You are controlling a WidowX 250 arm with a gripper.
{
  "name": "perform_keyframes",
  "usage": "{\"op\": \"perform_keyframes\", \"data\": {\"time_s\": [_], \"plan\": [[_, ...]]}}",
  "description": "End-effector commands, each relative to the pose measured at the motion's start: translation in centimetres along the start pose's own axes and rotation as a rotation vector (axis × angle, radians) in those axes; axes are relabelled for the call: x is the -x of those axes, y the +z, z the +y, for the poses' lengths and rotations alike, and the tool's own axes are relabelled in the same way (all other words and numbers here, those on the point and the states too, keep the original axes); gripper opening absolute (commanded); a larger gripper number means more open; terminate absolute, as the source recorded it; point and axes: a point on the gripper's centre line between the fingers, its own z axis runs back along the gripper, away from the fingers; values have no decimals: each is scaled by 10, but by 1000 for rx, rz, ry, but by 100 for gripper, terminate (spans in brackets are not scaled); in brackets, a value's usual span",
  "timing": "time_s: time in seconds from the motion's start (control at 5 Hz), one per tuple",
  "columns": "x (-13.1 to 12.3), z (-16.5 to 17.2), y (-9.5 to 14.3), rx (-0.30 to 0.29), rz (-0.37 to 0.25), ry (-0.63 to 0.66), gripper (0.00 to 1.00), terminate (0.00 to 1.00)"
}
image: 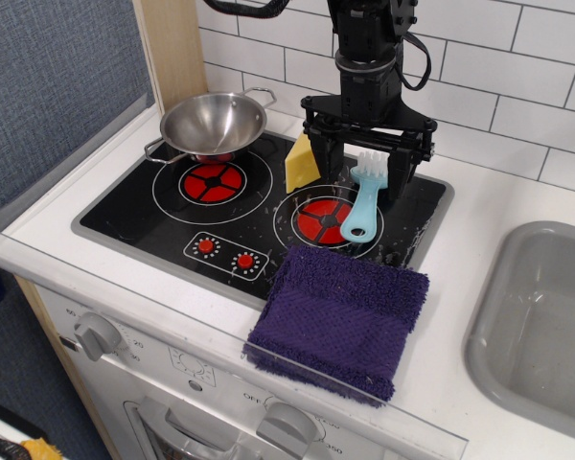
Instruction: Place the cheese wedge in front of the left burner
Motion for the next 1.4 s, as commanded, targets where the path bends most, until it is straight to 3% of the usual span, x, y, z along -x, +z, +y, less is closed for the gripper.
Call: {"op": "perform_keyframes", "data": {"time_s": [0.0,0.2,0.6,0.8,1.2], "plan": [[0,0,0,0,0,0,100,0],[-3,7,24,50,-49,23,100,0],[-12,43,56,59,-136,77,100,0],[-15,64,55,8,-130,82,100,0],[-26,75,30,-55,-81,75,100,0]]}}
